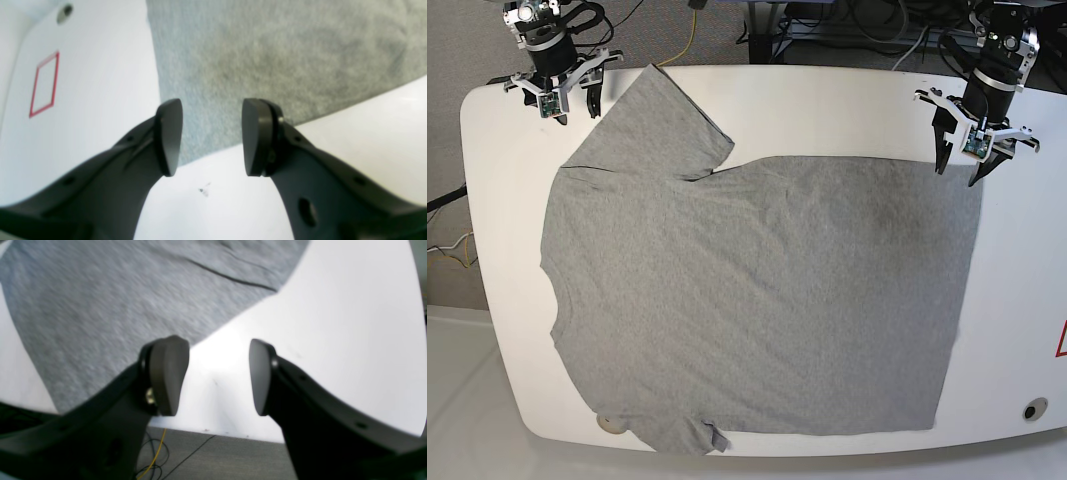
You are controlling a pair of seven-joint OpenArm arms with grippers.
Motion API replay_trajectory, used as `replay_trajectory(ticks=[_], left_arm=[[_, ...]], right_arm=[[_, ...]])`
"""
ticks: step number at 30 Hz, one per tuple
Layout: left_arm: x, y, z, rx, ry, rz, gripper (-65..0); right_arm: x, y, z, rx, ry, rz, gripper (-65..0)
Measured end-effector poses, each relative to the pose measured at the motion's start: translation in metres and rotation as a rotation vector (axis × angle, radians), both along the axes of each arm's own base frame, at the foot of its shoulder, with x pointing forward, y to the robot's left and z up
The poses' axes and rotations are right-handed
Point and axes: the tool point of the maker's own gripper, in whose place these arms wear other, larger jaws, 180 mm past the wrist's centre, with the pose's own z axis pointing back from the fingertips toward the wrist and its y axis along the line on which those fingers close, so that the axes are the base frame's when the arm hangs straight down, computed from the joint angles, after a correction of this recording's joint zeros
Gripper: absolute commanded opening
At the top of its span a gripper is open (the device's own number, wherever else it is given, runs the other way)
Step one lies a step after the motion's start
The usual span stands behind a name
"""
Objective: Fold the T-shirt properly
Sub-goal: 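Move the right gripper onto the shoulder edge by the collar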
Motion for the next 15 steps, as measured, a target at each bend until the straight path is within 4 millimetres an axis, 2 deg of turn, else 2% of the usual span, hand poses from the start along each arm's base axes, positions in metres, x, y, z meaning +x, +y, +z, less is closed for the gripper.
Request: replay_trajectory(ticks=[8, 15], left_arm=[[0.001, -0.004, 0.010, 0.020, -0.011, -0.011, -37.7], [0.003, 0.002, 0.007, 0.031, -0.002, -0.013, -36.8]], right_arm=[[0.018, 0.000, 0.006, -0.013, -0.041, 0.017, -33.2], [0.007, 0.002, -0.005, 0.002, -0.003, 0.010, -33.4]])
